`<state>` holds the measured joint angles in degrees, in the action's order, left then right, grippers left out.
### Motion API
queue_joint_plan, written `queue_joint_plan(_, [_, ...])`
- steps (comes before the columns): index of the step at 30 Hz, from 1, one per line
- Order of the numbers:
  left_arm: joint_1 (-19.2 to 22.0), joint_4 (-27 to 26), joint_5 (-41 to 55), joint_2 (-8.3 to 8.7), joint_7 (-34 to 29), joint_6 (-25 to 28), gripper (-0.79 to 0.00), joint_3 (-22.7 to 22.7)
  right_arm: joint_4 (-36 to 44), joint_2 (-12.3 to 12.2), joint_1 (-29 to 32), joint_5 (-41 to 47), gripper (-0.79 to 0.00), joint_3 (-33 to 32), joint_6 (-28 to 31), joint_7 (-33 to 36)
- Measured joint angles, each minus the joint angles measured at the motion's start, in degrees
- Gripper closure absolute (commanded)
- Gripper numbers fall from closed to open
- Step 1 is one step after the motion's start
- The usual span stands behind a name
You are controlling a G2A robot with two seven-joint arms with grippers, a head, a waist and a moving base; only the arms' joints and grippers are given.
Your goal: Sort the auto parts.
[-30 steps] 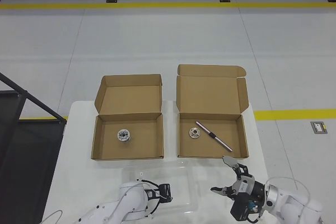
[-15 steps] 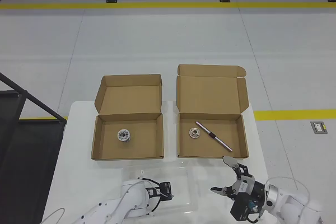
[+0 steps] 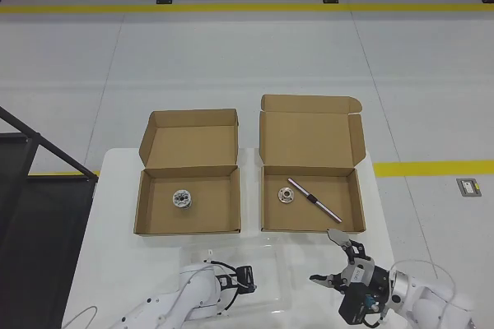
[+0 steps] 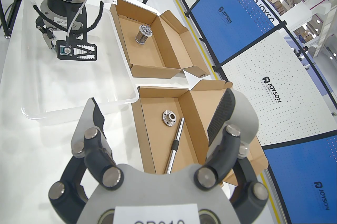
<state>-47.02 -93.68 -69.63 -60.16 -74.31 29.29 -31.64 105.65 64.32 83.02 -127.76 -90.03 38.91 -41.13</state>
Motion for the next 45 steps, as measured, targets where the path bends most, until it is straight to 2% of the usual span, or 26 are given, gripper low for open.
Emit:
queue_joint_plan(13, [-0.8,-0.3,-0.5,-0.35,0.1,0.8,-0.339,-0.6,0.0,0.0,0.0,0.0,-0.785,0.0,0.0,0.0])
queue_joint_plan(17, [-0.8,0.3,-0.7,-0.50,0.2,0.9,-0.262,-0.4,0.0,0.0,0.0,0.0,-0.785,0.0,0.0,0.0])
queue_joint_plan(21, [-0.6,0.6,-0.7,-0.66,0.2,0.9,-0.074,-0.3,0.0,0.0,0.0,0.0,-0.785,0.0,0.0,0.0])
queue_joint_plan(22, [-0.6,0.6,-0.8,-0.69,0.2,0.9,0.000,-0.2,0.0,0.0,0.0,0.0,-0.785,0.0,0.0,0.0])
queue_joint_plan(31, [-0.7,-0.6,-0.3,-0.98,0.4,0.4,0.000,-1.5,0.0,0.0,0.0,0.0,-0.785,0.0,0.0,0.0])
queue_joint_plan(35, [-1.1,-2.5,1.9,-0.63,2.5,0.3,0.000,-3.9,0.0,0.0,0.0,0.0,-0.785,0.0,0.0,0.0])
queue_joint_plan(38, [-1.7,-4.6,5.2,0.11,5.1,0.4,0.000,-7.7,0.0,0.0,0.0,0.0,-0.785,0.0,0.0,0.0])
queue_joint_plan(41, [-2.7,-6.8,8.6,1.16,8.2,0.4,0.000,-12.7,0.0,0.0,0.0,0.0,-0.785,0.0,0.0,0.0])
queue_joint_plan(45, [-5.6,-9.4,12.2,2.78,15.4,-1.7,0.000,-21.5,0.0,0.0,0.0,0.0,-0.785,0.0,0.0,0.0])
